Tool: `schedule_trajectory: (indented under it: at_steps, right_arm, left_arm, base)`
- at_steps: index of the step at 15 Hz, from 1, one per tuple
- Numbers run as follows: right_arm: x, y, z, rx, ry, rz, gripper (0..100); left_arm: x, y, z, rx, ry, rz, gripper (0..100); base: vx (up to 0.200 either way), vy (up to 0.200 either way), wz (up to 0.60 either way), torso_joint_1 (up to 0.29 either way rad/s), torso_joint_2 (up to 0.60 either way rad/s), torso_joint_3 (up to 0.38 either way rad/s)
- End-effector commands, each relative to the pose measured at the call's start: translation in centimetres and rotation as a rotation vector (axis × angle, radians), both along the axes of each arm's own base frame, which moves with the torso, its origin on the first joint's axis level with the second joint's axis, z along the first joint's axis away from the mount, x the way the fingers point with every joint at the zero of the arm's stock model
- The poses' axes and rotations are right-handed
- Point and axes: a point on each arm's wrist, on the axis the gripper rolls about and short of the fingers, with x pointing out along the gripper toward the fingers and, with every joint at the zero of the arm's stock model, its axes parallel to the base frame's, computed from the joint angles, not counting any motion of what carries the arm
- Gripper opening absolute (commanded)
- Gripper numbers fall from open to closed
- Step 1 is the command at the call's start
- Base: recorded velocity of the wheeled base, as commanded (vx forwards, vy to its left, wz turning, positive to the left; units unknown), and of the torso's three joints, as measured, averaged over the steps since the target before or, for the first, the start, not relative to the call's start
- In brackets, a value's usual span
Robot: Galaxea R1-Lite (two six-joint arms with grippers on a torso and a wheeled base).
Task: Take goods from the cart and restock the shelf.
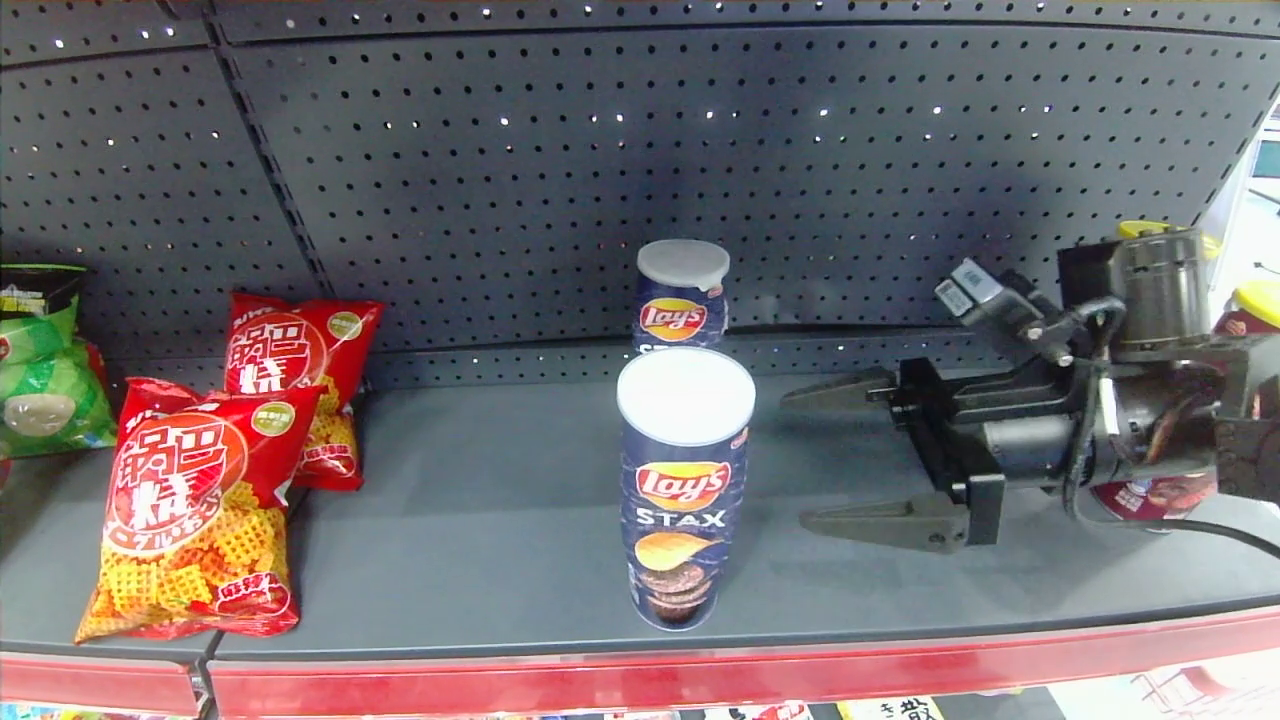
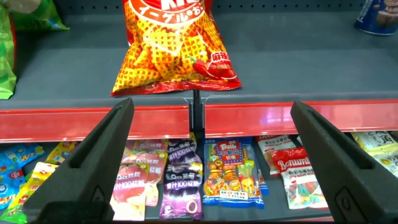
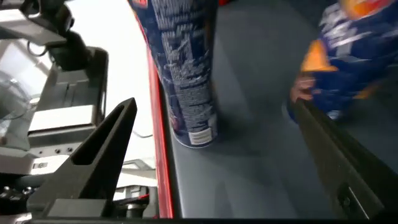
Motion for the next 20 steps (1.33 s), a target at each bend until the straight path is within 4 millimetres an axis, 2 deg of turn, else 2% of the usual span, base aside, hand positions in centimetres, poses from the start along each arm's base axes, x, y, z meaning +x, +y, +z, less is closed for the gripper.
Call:
schedule_trajectory:
  at_steps: [1,3,4,5,8,9,10,13,15,16,18,20]
  right_arm:
    - [-2.7,-2.8,2.9,0.047,-0.072,-0.072,100]
    - [-7.0,-5.1,4.4,0.106,-0.059,-0.138,100]
    - [-10.0,-6.3,4.5,0.139,-0.054,-0.165,100]
    - [-12.4,-7.3,4.1,0.163,-0.05,-0.202,100]
    - [-17.8,-9.1,2.5,0.233,-0.04,-0.43,100]
    - [-18.7,-9.5,2.1,0.254,-0.04,-0.474,100]
    - [-20.1,-10.2,1.3,0.274,-0.089,-0.626,100]
    - [-21.7,-11.7,-1.1,0.275,-0.175,-1.09,100]
    - [-23.1,-12.0,-3.6,0.254,-0.212,-1.183,100]
    - [-23.2,-12.0,-4.0,0.249,-0.211,-1.186,100]
    - [-24.3,-12.1,-8.0,0.224,-0.201,-1.246,100]
    - [-24.6,-12.1,-10.3,0.226,-0.199,-1.254,100]
  left_arm:
    - [0.0,0.0,0.0,-0.001,0.0,0.001,100]
    - [0.0,0.0,0.0,-0.001,0.0,0.001,100]
    - [0.0,0.0,0.0,-0.001,0.0,0.001,100]
    - [0.0,0.0,0.0,-0.001,0.0,-0.001,100]
    - [0.0,0.0,0.0,-0.001,0.0,0.001,100]
    - [0.0,0.0,0.0,-0.001,0.0,0.001,100]
    - [0.0,0.0,0.0,-0.001,0.0,-0.001,100]
    - [0.0,0.0,0.0,-0.001,0.0,0.001,100]
    - [0.0,0.0,0.0,-0.001,0.0,-0.001,100]
    - [0.0,0.0,0.0,-0.001,0.0,-0.001,100]
    - [0.0,0.0,0.0,-0.001,0.0,-0.001,100]
    - [0.0,0.0,0.0,-0.001,0.0,-0.001,100]
  base:
    - [0.0,0.0,0.0,0.0,0.0,0.0]
    - [0.0,0.0,0.0,0.0,0.0,0.0]
    - [0.0,0.0,0.0,0.0,0.0,0.0]
    - [0.0,0.0,0.0,0.0,0.0,0.0]
    - [0.0,0.0,0.0,0.0,0.0,0.0]
    - [0.0,0.0,0.0,0.0,0.0,0.0]
    - [0.0,0.0,0.0,0.0,0.0,0.0]
    - [0.0,0.0,0.0,0.0,0.0,0.0]
    - [0.0,0.0,0.0,0.0,0.0,0.0]
    - [0.0,0.0,0.0,0.0,0.0,0.0]
    - [0.0,0.0,0.0,0.0,0.0,0.0]
    - [0.0,0.0,0.0,0.0,0.0,0.0]
